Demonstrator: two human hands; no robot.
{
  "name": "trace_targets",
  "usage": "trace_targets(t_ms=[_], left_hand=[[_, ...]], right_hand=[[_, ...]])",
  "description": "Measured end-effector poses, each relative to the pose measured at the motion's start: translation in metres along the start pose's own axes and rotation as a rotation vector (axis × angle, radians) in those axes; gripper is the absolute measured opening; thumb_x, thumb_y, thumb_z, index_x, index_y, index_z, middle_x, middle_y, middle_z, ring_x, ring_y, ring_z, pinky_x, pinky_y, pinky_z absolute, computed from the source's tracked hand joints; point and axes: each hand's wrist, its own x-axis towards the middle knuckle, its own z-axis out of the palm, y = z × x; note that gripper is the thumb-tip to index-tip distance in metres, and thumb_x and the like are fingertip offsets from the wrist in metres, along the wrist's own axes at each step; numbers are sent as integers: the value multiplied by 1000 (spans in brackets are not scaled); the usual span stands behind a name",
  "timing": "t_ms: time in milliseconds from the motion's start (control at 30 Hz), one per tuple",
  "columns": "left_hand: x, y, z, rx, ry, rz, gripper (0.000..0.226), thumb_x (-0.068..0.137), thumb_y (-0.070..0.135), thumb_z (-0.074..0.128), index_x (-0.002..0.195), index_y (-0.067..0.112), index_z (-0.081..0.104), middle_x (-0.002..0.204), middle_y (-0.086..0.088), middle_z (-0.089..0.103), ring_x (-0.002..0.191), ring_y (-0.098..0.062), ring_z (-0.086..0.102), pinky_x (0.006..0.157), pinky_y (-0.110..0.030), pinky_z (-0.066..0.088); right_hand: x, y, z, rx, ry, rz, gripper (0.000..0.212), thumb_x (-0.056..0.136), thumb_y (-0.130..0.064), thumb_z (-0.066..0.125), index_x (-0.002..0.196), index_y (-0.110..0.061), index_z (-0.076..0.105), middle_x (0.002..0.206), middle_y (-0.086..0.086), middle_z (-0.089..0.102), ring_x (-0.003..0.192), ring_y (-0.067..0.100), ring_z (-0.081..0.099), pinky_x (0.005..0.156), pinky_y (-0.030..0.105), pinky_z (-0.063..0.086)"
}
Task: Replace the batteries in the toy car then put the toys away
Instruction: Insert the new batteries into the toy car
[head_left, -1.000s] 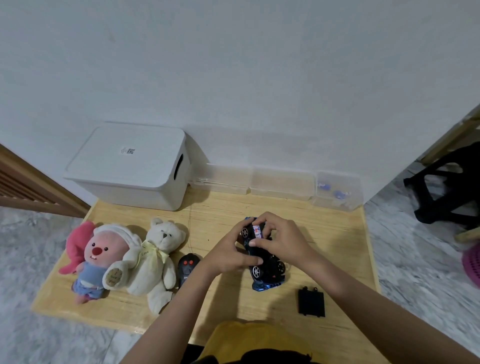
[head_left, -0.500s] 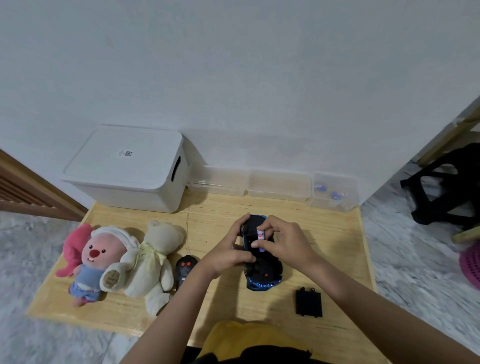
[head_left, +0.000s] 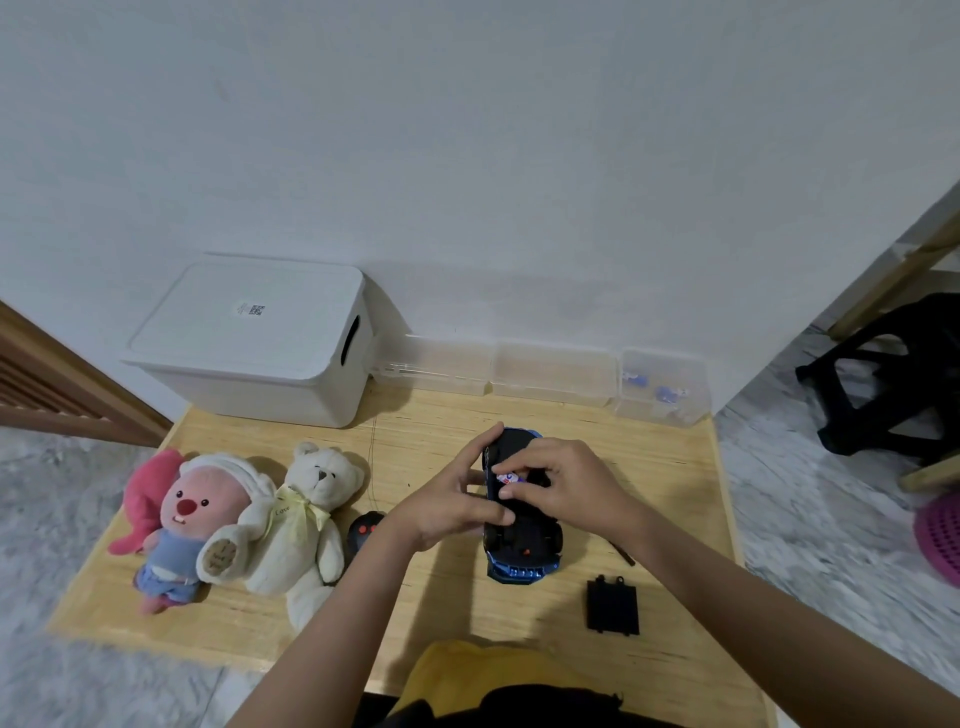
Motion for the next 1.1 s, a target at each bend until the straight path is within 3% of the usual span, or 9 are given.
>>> trace_targets(t_ms=[200,333,467,533,600,667,767,900,1100], left_hand=[[-3,-2,-3,-66,-29,6,92,70,0,72,133,56,37,111,-16,62,105,-30,62,95,-54,46],[-3,-2,-3,-71,-64,4,91,80,-13,63,141,47,32,109,-16,63,103,-28,62,91,-50,48],[-3,0,-3,-92,-67,4,86,82,-14,61,141,43,35,109,-20,58,103,-31,59,94,-58,44],[-3,0,-5,-120,-89,14,82,83,-12,60,142,39,37,104,-17,61,89,-22,65,76,-44,57],[-3,-1,-5,-153,-110,19,78,84,-12,58,143,35,38,97,-11,65,70,-12,67,55,-25,55],[-2,-1,-5,-171,-110,22,75,85,-12,56,142,34,39,97,-10,65,67,-11,67,51,-22,53],[-2,-1,-1,-188,-94,42,74,82,-7,61,139,36,43,106,-15,59,79,-17,67,52,-25,55],[-2,1,2,-184,-54,53,65,73,3,66,130,32,55,106,-16,56,92,-25,63,58,-32,57],[0,1,7,-186,-21,56,55,70,4,68,120,29,63,115,-18,53,100,-27,63,79,-44,56]], right_hand=[[1,-7,-6,180,70,55,19,68,-33,79,85,-36,70,76,-7,70,75,12,66,75,48,54],[3,-8,-7,145,55,61,21,66,-35,80,84,-39,68,74,-10,70,73,12,66,75,48,54],[3,-6,-8,98,49,59,23,65,-44,76,85,-40,66,74,-15,70,71,10,66,73,46,54],[3,-4,-10,141,70,56,24,64,-44,77,84,-36,67,74,-11,71,72,15,67,74,49,54],[3,-1,-10,194,100,51,25,64,-43,78,85,-34,68,75,-8,71,73,19,67,74,52,53],[2,0,-10,211,126,50,26,63,-44,78,86,-35,69,75,-7,71,72,21,66,72,52,53],[1,1,-10,245,147,45,25,65,-42,79,85,-34,68,73,-7,70,66,23,65,66,45,55],[-2,-2,-12,334,178,7,20,69,-26,82,84,-29,69,68,-4,70,54,-1,58,57,11,44],[-3,-1,-16,347,181,14,21,70,-18,83,82,-26,69,67,1,69,54,-1,56,56,10,41]])
